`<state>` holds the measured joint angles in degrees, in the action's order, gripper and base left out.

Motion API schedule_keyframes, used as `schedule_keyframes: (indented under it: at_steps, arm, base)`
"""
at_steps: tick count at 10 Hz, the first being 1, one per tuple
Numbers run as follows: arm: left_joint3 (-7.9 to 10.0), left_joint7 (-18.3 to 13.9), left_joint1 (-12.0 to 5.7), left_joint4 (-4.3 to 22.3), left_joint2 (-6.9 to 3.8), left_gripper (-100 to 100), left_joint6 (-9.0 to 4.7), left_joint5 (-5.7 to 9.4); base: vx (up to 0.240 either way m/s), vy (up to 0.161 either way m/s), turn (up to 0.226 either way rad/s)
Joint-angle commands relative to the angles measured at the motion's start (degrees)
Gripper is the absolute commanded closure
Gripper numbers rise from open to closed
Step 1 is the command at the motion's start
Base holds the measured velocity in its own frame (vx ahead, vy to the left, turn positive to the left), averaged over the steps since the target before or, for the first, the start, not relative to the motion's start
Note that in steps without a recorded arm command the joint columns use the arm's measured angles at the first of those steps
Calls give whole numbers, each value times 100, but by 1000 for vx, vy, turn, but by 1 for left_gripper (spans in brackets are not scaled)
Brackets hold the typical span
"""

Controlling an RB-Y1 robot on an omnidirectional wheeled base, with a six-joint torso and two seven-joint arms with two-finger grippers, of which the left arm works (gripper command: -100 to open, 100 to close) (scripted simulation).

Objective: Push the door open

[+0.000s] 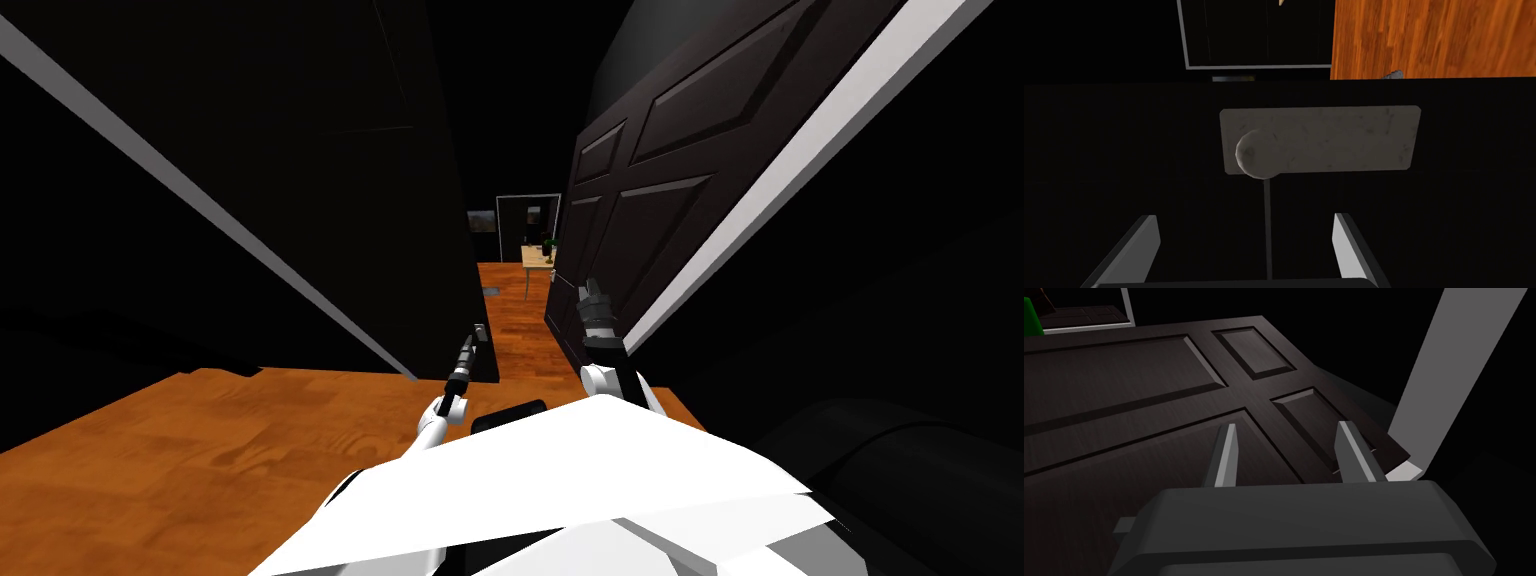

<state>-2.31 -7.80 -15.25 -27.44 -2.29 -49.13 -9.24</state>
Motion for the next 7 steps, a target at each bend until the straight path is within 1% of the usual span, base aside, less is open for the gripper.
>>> schedule_keyframes:
  at_steps: [1, 3, 4, 5, 6, 7]
  arm:
    - [22, 24, -19, 43, 15, -100, -21, 17]
    - [39, 41, -16, 50, 82, -100, -25, 30]
    - [50, 51, -14, 55, 160, -100, -28, 39]
    - [42, 39, -18, 36, 116, -100, -5, 32]
    - [42, 39, -18, 36, 116, 100, -5, 32]
    - [42, 39, -18, 36, 116, 100, -5, 32]
  base:
    - [210, -23, -24]
    - [191, -42, -28]
    - [187, -31, -19]
    - [74, -8, 8]
    - [-16, -1, -5]
    - [-27, 3, -10]
